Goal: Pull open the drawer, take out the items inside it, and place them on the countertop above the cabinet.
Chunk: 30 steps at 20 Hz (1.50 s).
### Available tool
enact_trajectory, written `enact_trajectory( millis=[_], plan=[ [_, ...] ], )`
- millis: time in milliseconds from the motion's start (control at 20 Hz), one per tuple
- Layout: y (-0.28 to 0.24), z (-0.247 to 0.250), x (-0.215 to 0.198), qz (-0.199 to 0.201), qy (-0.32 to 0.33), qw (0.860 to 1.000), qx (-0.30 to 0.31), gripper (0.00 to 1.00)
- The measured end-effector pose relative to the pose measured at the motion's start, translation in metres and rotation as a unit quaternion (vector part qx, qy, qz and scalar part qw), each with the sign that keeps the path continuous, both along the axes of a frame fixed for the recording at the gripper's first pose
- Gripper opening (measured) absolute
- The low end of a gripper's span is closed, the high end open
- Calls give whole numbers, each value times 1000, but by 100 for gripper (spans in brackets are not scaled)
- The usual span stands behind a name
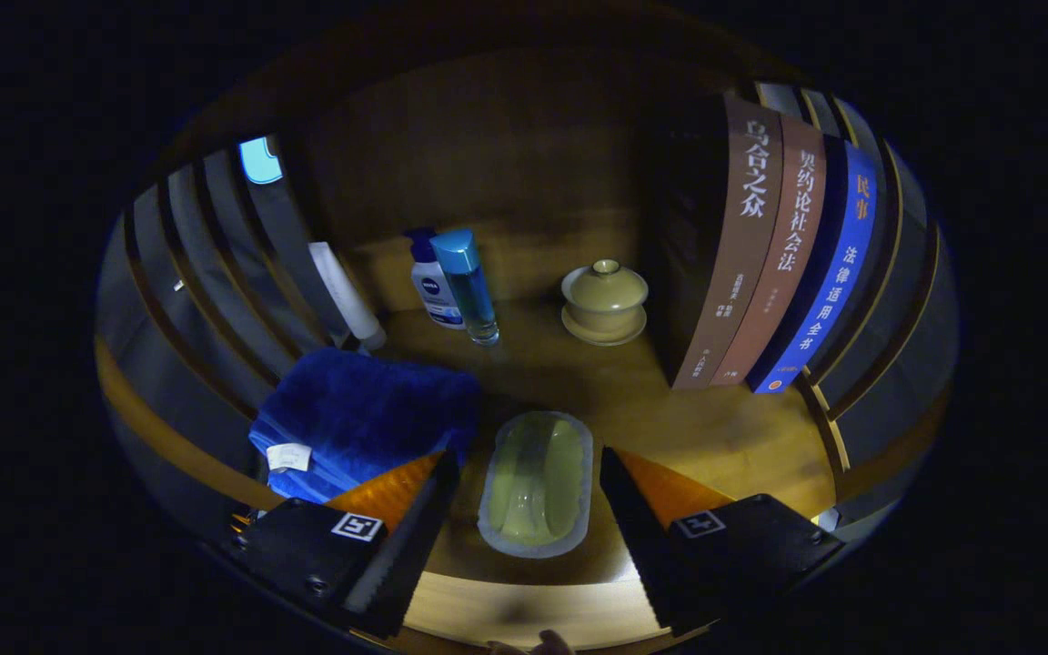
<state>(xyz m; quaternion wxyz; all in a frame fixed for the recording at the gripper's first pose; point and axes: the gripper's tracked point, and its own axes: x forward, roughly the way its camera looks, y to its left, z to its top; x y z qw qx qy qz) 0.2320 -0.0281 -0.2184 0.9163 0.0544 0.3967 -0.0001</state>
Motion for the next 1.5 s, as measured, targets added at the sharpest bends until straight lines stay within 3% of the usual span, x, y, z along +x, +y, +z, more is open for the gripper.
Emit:
enact_trajectory(
  millis=[400, 650, 900, 1100, 1500],
  plan=[
    [2, 42, -88, -12, -110, 994, -3, 100],
    [12, 79, -153, -3, -214, 977, -11, 99],
    [24, 48, -226, 11, -253, 967, -34, 99],
    [28, 24, -275, -2, -270, 963, -25, 99],
    [24, -43, -323, -28, -259, 965, -35, 99]
  ],
)
